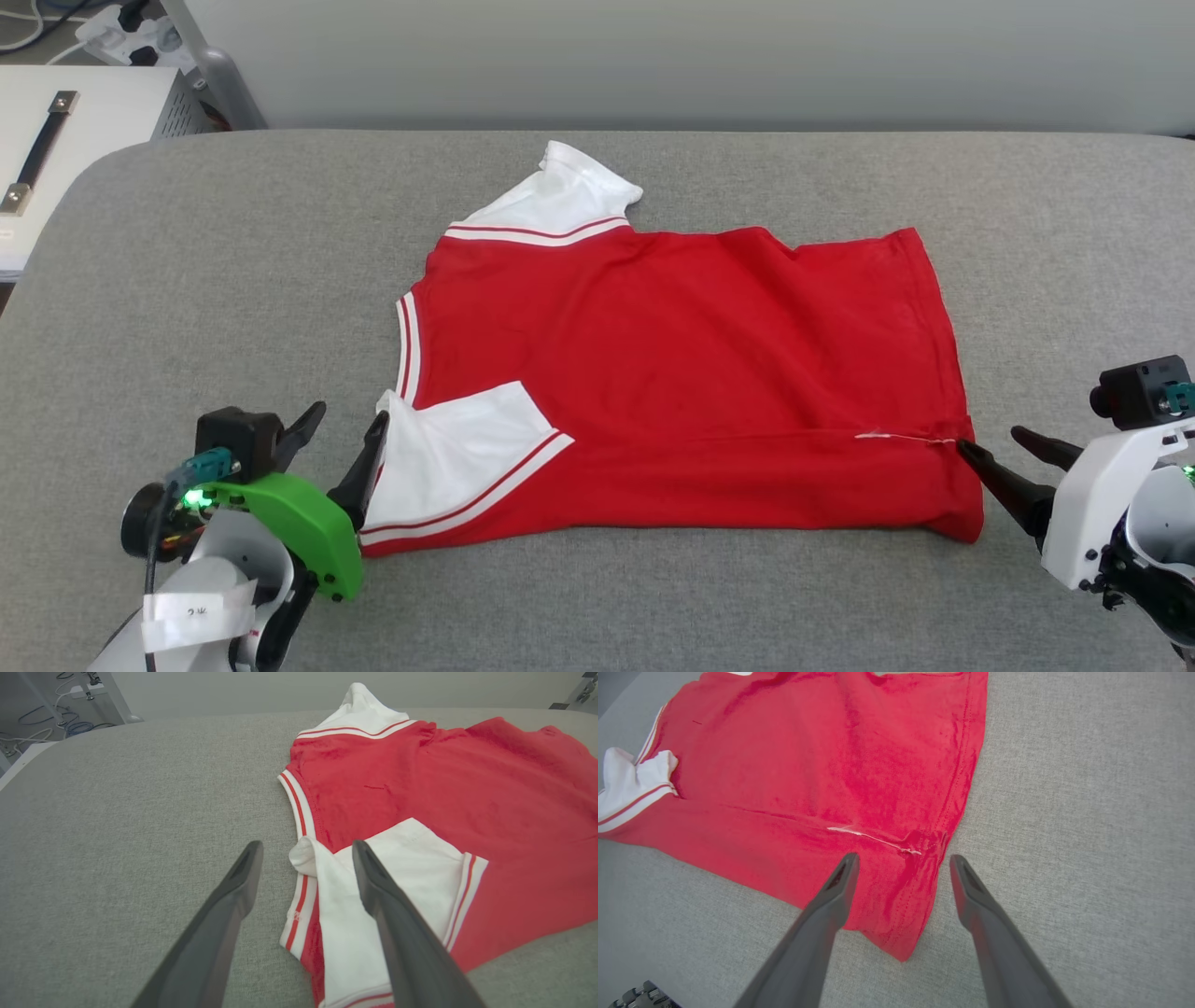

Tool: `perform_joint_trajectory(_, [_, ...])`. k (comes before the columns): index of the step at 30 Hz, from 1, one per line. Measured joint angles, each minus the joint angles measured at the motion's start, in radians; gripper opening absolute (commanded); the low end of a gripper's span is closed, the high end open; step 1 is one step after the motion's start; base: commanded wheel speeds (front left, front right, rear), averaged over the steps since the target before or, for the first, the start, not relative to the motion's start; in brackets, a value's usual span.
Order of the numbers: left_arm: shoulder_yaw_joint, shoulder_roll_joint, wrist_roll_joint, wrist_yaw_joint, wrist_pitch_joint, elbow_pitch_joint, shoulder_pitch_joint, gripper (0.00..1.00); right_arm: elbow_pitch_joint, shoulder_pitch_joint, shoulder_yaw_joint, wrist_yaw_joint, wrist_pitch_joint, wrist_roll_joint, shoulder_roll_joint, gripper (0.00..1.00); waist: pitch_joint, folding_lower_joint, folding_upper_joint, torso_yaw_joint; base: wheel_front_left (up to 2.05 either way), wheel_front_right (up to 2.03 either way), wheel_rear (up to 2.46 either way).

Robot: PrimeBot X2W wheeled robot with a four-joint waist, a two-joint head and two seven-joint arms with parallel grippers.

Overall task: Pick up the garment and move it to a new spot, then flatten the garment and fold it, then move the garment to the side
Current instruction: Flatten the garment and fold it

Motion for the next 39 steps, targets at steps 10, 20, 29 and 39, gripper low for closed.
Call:
perform_joint_trajectory(10, [0.007,0.091,-0.095,0.162,0.269,-0.312,0.177,1.00,-0.221,0.192,-0.291,0.000,0.310,-0.174,0.169,1.00,-0.013,0.0000,0.0000,-0.006,0.00,0.00,0.00])
perform_joint_trajectory(20, [-0.026,0.140,-0.085,0.266,0.437,-0.408,0.197,1.00,-0.428,0.252,-0.428,0.000,0.523,-0.333,0.336,1.00,0.026,0.0000,0.0000,-0.022,0.00,0.00,0.00])
perform_joint_trajectory(29, [-0.032,0.136,-0.067,0.307,0.458,-0.362,0.175,1.00,-0.484,0.252,-0.445,0.000,0.559,-0.361,0.379,1.00,0.067,0.0000,0.0000,-0.033,0.00,0.00,0.00])
perform_joint_trajectory(39, [-0.039,0.118,-0.067,0.295,0.463,-0.281,0.127,1.00,-0.495,0.252,-0.448,0.000,0.562,-0.367,0.385,1.00,0.104,0.0000,0.0000,-0.044,0.00,0.00,0.00])
